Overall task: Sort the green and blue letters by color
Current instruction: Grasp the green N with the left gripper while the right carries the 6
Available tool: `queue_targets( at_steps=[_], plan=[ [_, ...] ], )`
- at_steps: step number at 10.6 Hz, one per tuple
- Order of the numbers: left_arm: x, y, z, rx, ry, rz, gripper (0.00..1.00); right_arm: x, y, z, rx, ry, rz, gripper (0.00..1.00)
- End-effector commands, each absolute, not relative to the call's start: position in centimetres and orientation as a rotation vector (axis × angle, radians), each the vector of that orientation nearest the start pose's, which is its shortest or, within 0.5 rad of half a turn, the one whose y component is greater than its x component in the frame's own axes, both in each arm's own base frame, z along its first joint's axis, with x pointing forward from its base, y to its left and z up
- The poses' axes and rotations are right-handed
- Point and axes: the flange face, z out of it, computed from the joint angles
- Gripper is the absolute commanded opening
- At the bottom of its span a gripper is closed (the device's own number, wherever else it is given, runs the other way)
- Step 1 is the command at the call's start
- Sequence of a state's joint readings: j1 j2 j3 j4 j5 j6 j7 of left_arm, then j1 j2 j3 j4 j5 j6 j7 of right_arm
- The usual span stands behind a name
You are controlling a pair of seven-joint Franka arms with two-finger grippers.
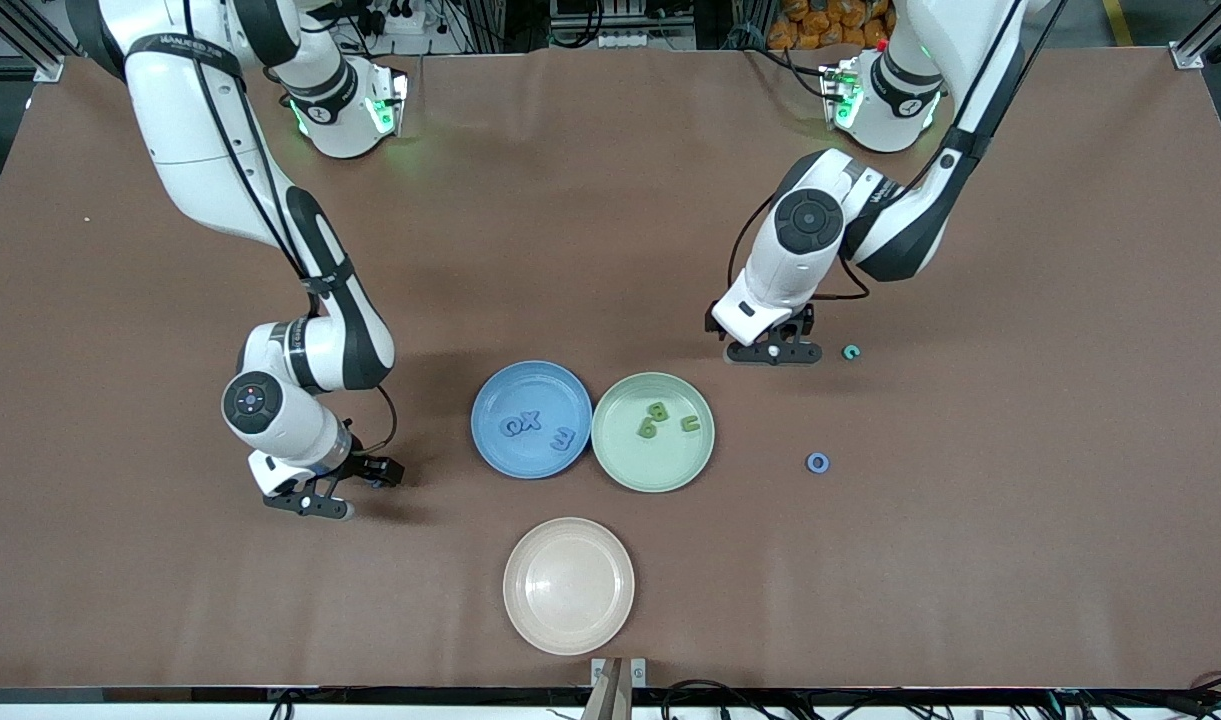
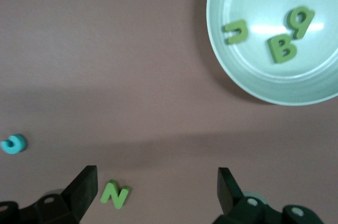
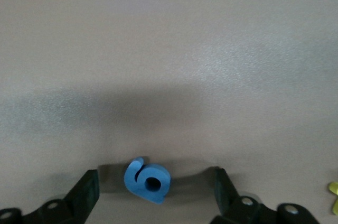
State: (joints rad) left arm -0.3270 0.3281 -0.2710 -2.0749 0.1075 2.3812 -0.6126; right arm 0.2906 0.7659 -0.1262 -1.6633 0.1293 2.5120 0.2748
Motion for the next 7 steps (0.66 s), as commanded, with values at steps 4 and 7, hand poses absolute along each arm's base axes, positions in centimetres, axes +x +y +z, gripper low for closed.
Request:
queue_targets(
  at_steps=[4, 7],
  plan=[
    [43.4, -31.3, 22.9, -3.016, 0.338, -0.06, 1.0, 67.3, 12.6, 17.0, -3.124, 0.241, -0.142, 0.32],
    [42.7, -30.8, 21.9, -2.993, 0.381, -0.034, 1.0, 67.7, 12.4, 17.6, -3.115, 0.259, -0.166, 0.27]
  ],
)
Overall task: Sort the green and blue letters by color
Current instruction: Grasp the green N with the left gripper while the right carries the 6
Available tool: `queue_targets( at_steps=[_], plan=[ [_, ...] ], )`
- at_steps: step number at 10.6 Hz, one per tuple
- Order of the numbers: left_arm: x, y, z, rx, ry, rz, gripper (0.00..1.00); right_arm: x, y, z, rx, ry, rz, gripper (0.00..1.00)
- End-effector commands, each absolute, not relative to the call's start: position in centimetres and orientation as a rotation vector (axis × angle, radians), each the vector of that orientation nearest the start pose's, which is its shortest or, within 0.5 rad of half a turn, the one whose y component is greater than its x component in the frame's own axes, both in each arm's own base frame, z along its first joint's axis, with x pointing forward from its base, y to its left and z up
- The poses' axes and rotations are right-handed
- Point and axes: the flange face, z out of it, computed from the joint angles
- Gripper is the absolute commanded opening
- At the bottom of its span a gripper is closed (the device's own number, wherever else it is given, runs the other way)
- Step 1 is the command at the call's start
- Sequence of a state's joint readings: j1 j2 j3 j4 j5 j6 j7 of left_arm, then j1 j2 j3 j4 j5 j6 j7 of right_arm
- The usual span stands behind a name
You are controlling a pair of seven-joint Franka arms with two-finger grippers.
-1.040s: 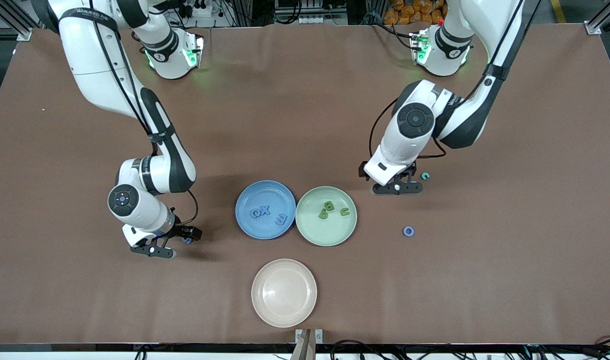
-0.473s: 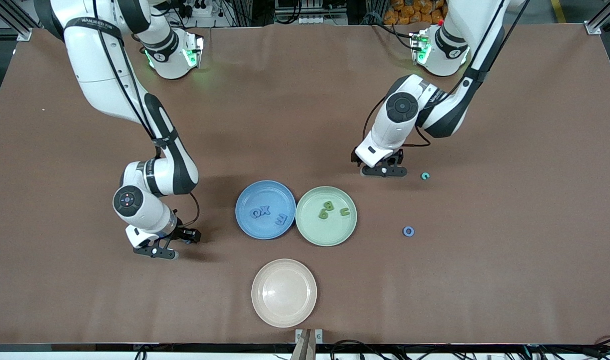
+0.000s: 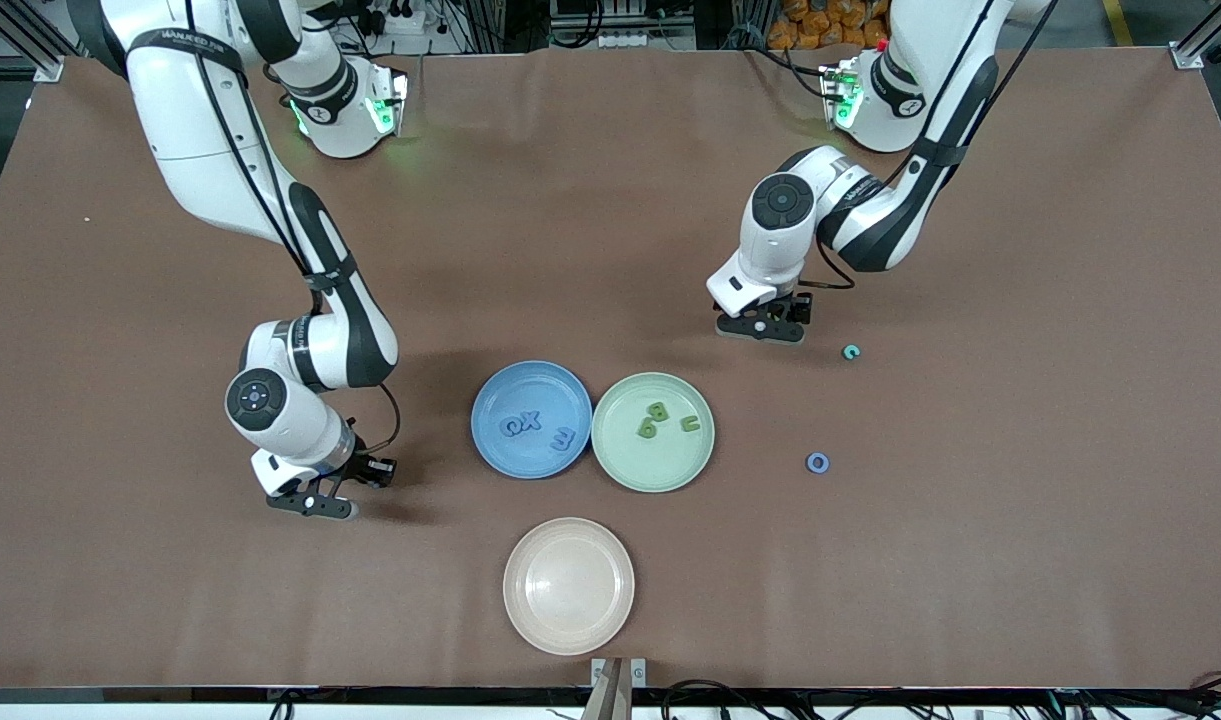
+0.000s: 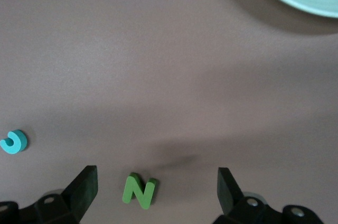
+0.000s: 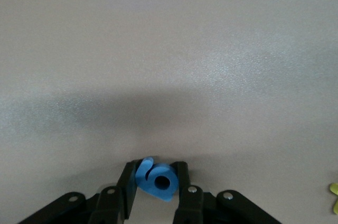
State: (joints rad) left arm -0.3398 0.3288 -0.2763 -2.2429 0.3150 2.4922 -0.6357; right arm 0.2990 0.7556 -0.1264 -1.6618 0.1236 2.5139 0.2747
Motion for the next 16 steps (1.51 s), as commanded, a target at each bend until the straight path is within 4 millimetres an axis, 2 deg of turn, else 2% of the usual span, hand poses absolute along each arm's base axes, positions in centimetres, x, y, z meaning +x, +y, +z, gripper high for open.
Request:
queue_targets(
  at_steps=[1, 4, 6, 9, 11, 14, 15, 16],
  plan=[
    [42.8, -30.4, 21.7, -2.987, 0.401, -0.026, 1.0, 68.0, 11.9, 19.1, -3.11, 0.272, -0.183, 0.27],
    [43.2, -29.2, 21.3, -2.991, 0.463, -0.028, 1.0, 68.1, 12.6, 23.0, -3.084, 0.316, -0.168, 0.25],
    [43.5, -28.0, 20.6, -3.019, 0.453, -0.046, 1.0, 67.4, 16.2, 24.9, -3.066, 0.34, -0.158, 0.25],
    [42.8, -27.9, 19.9, -3.029, 0.466, -0.044, 1.0, 66.0, 23.6, 26.0, -3.012, 0.328, -0.166, 0.25],
    [41.9, -28.1, 19.4, -3.042, 0.489, -0.049, 1.0, 64.2, 28.7, 25.7, -2.99, 0.322, -0.152, 0.25],
    [40.7, -27.6, 18.5, -3.048, 0.525, -0.041, 1.0, 61.7, 33.6, 25.1, -2.977, 0.354, -0.122, 0.27],
    [40.7, -26.8, 18.1, -3.06, 0.52, -0.048, 1.0, 60.8, 35.3, 25.0, -2.963, 0.378, -0.103, 0.42],
    [40.5, -26.3, 17.8, -3.067, 0.515, -0.044, 1.0, 60.5, 36.0, 25.1, -2.948, 0.431, -0.093, 0.99]
  ],
)
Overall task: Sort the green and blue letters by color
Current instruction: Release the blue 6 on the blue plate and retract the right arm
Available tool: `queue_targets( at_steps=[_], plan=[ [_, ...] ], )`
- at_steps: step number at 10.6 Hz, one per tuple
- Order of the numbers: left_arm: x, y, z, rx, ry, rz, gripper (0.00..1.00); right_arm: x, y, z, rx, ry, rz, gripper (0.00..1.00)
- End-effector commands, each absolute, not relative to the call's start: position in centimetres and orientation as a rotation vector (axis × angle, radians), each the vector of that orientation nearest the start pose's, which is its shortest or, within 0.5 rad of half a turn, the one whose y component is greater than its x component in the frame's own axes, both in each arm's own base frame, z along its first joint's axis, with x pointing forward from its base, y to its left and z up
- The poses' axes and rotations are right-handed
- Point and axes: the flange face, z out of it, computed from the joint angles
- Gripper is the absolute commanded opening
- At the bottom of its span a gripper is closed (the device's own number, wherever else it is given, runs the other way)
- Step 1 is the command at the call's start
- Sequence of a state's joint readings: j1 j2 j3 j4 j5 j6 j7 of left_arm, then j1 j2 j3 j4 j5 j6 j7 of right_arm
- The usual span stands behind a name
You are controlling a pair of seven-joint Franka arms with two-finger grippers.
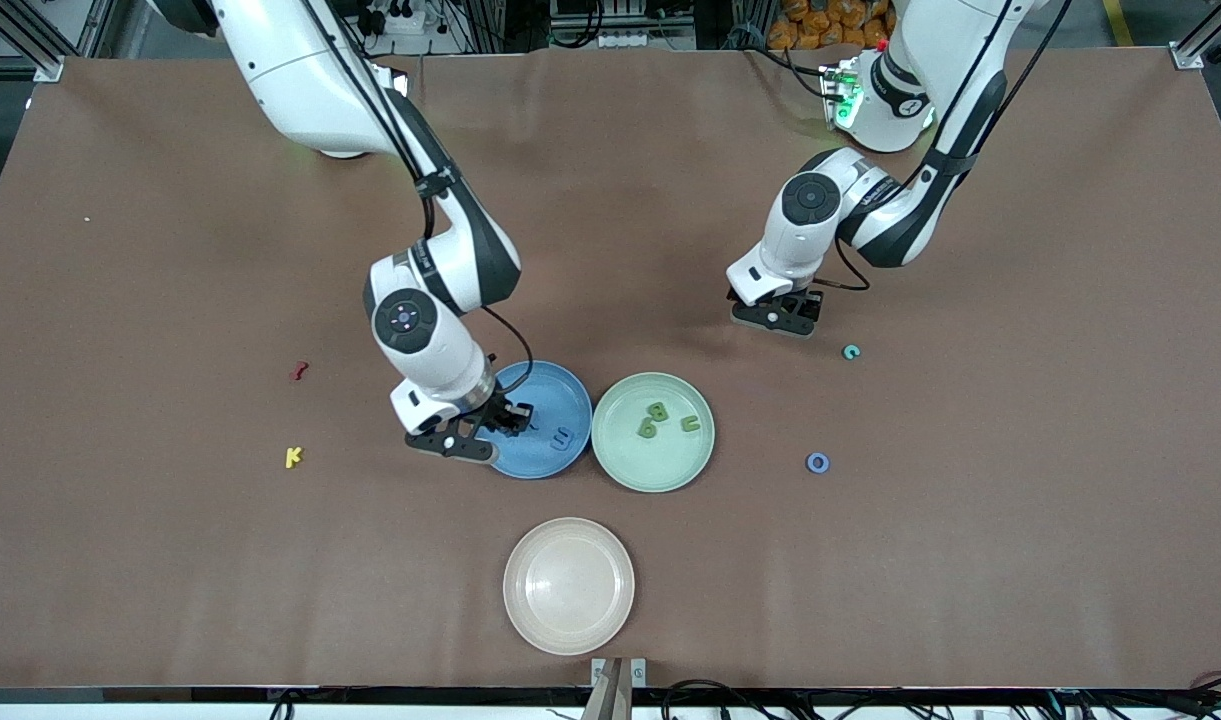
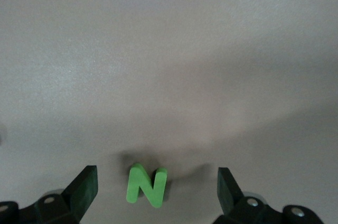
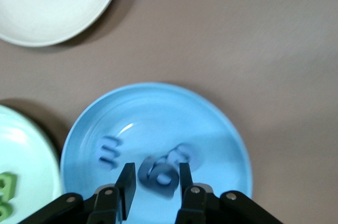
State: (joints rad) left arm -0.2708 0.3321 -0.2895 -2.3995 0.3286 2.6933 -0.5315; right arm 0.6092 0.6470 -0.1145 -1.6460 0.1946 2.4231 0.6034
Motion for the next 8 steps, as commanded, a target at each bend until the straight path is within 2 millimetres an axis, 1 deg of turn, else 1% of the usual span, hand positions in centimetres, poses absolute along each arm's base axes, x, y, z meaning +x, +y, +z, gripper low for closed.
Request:
queue_targets(
  at_steps=[1, 2, 3, 4, 5, 6, 8],
  plan=[
    [40.1, -26.1, 17.6, -3.065, 0.516, -0.035, 1.0, 60.4, 36.1, 25.6, -2.948, 0.427, -0.091, 1.0],
    [39.9, -25.9, 17.4, -3.061, 0.531, -0.027, 1.0, 60.8, 35.4, 26.3, -2.944, 0.434, -0.095, 1.0],
    [40.0, -25.7, 17.3, -3.061, 0.531, -0.022, 1.0, 61.5, 33.9, 26.7, -2.958, 0.437, -0.079, 1.0],
    [40.0, -25.7, 17.0, -3.065, 0.532, -0.019, 0.99, 62.6, 31.7, 27.2, -2.963, 0.419, -0.086, 1.0],
    [40.1, -25.7, 16.9, -3.07, 0.531, -0.024, 0.88, 63.9, 28.9, 27.4, -2.973, 0.393, -0.098, 1.0],
    [40.2, -25.8, 16.9, -3.071, 0.528, -0.026, 0.72, 65.1, 25.5, 27.3, -2.995, 0.375, -0.077, 1.0],
    [40.2, -25.7, 16.9, -3.072, 0.521, -0.024, 0.47, 67.2, 18.3, 26.9, -3.032, 0.4, -0.071, 1.0]
  ],
)
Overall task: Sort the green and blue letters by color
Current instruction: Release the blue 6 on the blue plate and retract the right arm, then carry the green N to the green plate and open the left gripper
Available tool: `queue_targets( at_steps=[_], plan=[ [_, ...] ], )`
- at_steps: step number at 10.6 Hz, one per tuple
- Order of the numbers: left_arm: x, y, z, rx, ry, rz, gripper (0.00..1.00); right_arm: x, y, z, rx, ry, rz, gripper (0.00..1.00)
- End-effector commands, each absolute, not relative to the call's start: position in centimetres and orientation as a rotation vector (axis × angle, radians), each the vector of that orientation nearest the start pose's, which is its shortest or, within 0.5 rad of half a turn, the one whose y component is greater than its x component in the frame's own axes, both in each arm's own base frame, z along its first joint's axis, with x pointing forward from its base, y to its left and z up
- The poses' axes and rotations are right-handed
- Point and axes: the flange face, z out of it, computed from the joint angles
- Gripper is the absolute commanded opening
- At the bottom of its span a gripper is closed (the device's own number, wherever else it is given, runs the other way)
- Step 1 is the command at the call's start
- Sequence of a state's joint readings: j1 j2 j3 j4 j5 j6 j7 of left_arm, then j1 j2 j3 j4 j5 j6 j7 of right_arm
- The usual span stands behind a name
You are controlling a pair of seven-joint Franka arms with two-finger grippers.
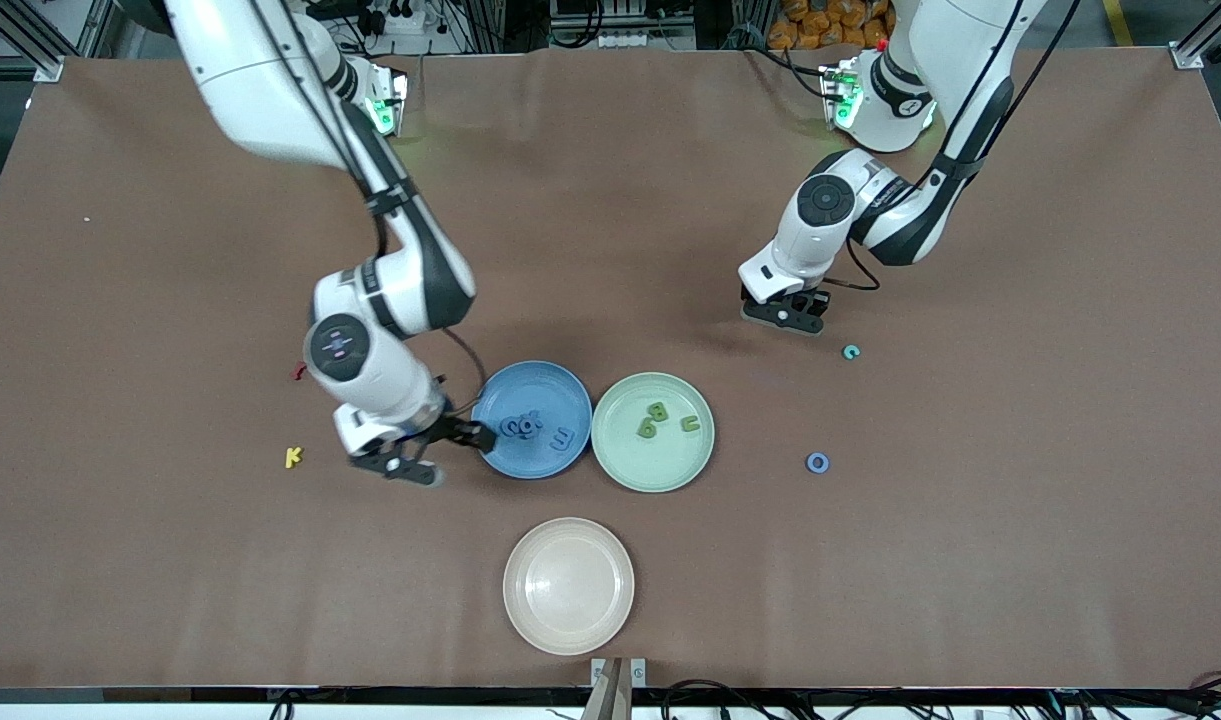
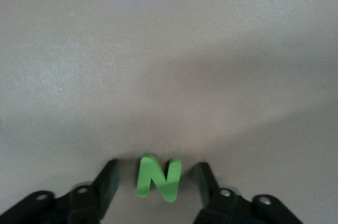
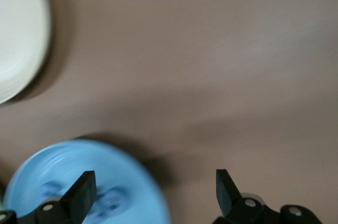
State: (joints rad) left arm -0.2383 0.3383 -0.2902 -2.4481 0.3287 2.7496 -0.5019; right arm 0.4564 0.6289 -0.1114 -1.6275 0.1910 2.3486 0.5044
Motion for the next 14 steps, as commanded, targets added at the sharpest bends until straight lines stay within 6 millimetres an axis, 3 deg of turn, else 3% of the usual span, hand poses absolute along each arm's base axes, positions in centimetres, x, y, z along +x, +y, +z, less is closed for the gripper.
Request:
queue_targets(
  at_steps=[1, 2, 4, 5, 7, 8, 11, 14],
  plan=[
    [40.2, -25.7, 16.9, -3.073, 0.514, -0.027, 0.32, 68.1, 14.6, 26.5, -3.051, 0.41, -0.078, 1.0],
    [40.2, -25.8, 16.9, -3.076, 0.5, -0.024, 0.02, 68.6, 11.9, 27.2, -3.075, 0.36, -0.101, 1.0],
    [40.2, -26.3, 17.2, -3.089, 0.438, -0.038, 0.0, 69.2, 5.8, 30.5, -3.106, 0.373, -0.135, 1.0],
    [40.8, -26.4, 17.9, -3.095, 0.423, -0.063, 0.0, 68.9, 2.7, 32.6, -3.114, 0.289, -0.122, 1.0],
    [42.8, -27.8, 20.0, -3.123, 0.379, -0.14, 0.0, 67.0, -3.7, 38.0, -3.104, 0.239, -0.06, 1.0],
    [43.9, -29.2, 21.2, -3.148, 0.348, -0.191, 0.0, 65.7, -5.9, 40.8, -3.105, 0.244, -0.038, 1.0],
    [48.4, -34.6, 24.9, -3.283, 0.21, -0.31, 0.0, 62.4, -8.8, 48.4, -3.144, 0.273, -0.033, 1.0],
    [52.4, -41.0, 24.3, -3.386, 0.126, -0.359, 0.0, 59.4, -8.3, 54.5, -3.169, 0.268, -0.038, 1.0]
  ],
)
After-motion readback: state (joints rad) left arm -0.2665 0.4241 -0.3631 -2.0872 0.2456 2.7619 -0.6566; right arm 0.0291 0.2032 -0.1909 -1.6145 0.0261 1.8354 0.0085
